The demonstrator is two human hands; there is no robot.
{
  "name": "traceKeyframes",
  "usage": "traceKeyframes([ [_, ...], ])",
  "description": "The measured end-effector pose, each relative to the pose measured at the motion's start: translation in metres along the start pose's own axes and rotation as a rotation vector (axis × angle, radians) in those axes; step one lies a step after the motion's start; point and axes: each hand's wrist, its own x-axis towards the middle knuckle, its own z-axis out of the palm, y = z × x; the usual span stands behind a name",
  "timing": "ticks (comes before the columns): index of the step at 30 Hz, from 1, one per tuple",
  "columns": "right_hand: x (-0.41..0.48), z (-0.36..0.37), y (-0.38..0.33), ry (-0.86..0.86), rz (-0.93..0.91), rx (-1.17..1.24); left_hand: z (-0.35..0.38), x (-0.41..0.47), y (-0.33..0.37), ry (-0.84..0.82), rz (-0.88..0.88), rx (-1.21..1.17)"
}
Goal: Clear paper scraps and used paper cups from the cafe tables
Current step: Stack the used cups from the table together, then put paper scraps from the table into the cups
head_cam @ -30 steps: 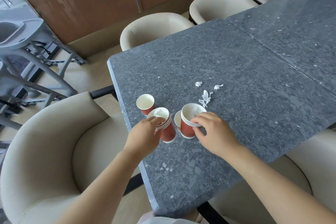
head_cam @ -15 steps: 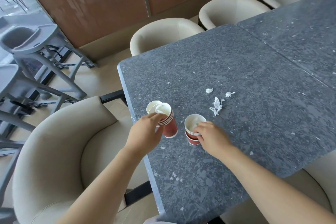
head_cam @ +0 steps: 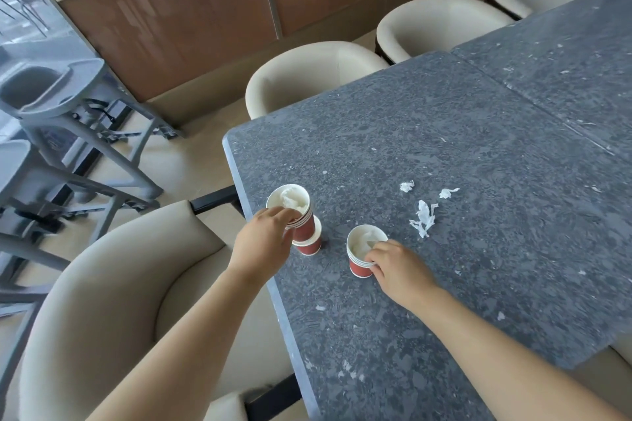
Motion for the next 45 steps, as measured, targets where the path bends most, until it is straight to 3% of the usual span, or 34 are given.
traceKeyframes([
  [9, 0.010, 0.005, 0.001, 0.025, 0.043, -0.007, 0.040, 0.020, -0.013, -0.293, -0.013, 0.030],
  [22, -0.031, -0.004, 0.020, 0.124, 0.192, -0.055, 0.088, 0.015, 0.053, -0.432, 0.135, -0.041],
  [28, -0.045, 0.002, 0.025, 0.133, 0.216, -0.032, 0.099, 0.007, 0.064, -0.417, 0.146, -0.021],
  [34, -0.040, -0.007, 0.035, 0.135, 0.175, 0.047, 0.092, 0.009, 0.061, -0.283, 0.174, -0.047],
  [39, -0.032, -0.004, 0.043, 0.096, 0.170, 0.030, 0.097, 0.017, 0.058, -0.348, 0.179, 0.056],
  [45, -0.013, -0.006, 0.050, 0.135, 0.166, 0.088, 0.106, 0.034, 0.066, -0.285, 0.157, 0.073],
])
